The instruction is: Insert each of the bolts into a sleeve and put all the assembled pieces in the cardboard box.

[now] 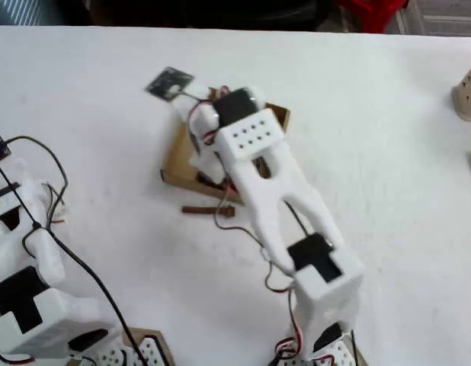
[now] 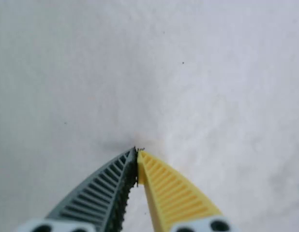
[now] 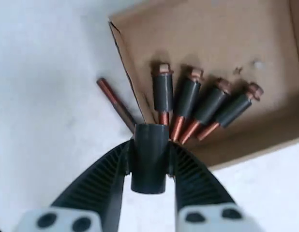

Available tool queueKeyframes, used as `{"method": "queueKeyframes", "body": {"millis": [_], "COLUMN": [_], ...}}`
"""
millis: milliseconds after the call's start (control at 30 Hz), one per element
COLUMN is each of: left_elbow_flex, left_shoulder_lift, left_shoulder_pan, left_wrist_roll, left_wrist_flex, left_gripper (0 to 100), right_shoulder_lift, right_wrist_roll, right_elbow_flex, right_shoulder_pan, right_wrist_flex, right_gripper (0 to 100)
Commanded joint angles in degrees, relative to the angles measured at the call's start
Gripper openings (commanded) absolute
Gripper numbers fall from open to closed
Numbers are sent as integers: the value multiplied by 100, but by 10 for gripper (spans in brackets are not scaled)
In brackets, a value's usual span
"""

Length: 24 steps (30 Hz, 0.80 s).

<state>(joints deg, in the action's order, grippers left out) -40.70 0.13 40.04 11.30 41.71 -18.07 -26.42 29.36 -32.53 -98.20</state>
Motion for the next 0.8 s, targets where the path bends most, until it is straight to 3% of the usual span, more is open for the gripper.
{"method": "queueKeyframes", "body": {"millis": [0,233,433,767], "left_elbow_flex": [264,246,141,141], "left_shoulder_lift": [-13,-13,-40,-40], "left_shoulder_pan": [-75,-75,-75,-75], "left_wrist_roll": [26,-185,-360,-369], "left_wrist_flex": [44,79,44,44], "left_gripper": [23,23,23,23], "right_shoulder_lift": [1455,3125,4251,5376], "right_wrist_roll": [-26,-18,-79,-1424], "right_elbow_flex": [-1301,-3604,-5653,-7965], "right_shoulder_pan": [400,1209,2730,4796], "right_wrist_flex": [-84,356,1226,2519], "right_gripper": [17,20,21,22]}}
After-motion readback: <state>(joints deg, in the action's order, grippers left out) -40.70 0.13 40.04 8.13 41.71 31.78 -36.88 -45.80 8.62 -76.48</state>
